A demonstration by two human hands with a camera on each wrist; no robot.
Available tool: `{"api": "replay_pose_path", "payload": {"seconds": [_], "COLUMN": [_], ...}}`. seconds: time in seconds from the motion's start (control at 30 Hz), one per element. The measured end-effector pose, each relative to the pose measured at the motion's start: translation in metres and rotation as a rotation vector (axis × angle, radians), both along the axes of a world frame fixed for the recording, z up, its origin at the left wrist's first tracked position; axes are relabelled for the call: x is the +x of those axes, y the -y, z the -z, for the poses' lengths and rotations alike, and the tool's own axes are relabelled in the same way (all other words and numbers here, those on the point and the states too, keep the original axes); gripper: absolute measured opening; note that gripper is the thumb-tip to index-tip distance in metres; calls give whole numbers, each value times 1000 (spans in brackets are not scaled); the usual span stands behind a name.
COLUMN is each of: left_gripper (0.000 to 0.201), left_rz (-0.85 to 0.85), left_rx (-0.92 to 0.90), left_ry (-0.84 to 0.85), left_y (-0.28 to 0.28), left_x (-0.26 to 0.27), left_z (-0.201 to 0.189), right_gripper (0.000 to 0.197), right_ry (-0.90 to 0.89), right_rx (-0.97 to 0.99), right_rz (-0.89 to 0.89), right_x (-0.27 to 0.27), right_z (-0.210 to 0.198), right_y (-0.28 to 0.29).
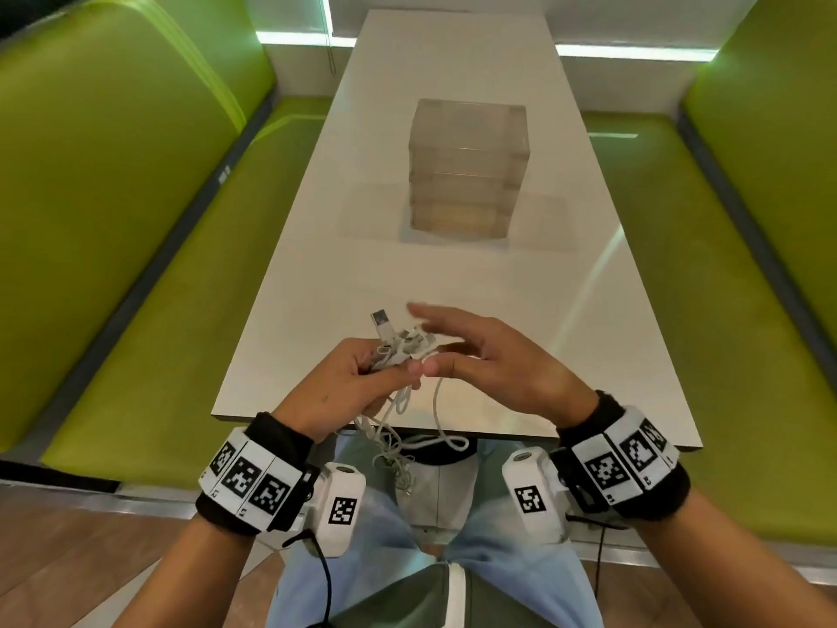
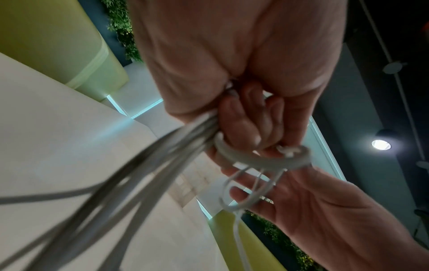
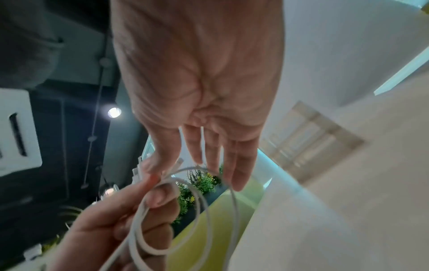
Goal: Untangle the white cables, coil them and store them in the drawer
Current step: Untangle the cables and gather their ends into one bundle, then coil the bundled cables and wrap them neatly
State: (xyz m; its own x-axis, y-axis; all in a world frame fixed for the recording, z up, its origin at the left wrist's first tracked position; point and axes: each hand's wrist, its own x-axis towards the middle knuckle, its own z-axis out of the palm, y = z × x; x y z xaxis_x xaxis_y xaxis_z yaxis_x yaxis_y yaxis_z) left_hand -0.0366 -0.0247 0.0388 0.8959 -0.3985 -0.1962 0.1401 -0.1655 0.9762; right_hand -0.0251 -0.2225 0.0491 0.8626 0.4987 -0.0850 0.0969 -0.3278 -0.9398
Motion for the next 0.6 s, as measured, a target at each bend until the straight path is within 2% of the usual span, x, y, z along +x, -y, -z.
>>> {"api": "replay_pose_path", "payload": {"seconds": [0.1,0.2,0.3,0.4,0.5,0.57,0.6], "left_gripper": [26,29,26,27,26,26,26], "left_rz": [25,-2,-130,-300,-409,-416,-409], "left_rx": [-43,-80,-146,-340,-438,-466,-472], "left_ry": [-42,-53,-37,-49,-56,-59,-57], "left_y": [-5,-10,-11,-13,-18,-19,-19], "left_x": [-2,-3,2,11,17,18,18], "left_z": [2,6,7,5,1,-1,-2], "right_gripper": [27,13,4,5,18,38,44], "right_ry": [-74,-87,-84,-125,-119,-52,-24], "right_rx": [172,166,107,-91,-427,-589,-599], "right_rz": [3,10,-62,-264,-457,-460,-409], "right_x": [-1,-1,-2,-7,-13,-14,-12], "right_z": [5,11,15,22,42,51,51], "right_y": [-6,-2,3,8,11,16,19]}}
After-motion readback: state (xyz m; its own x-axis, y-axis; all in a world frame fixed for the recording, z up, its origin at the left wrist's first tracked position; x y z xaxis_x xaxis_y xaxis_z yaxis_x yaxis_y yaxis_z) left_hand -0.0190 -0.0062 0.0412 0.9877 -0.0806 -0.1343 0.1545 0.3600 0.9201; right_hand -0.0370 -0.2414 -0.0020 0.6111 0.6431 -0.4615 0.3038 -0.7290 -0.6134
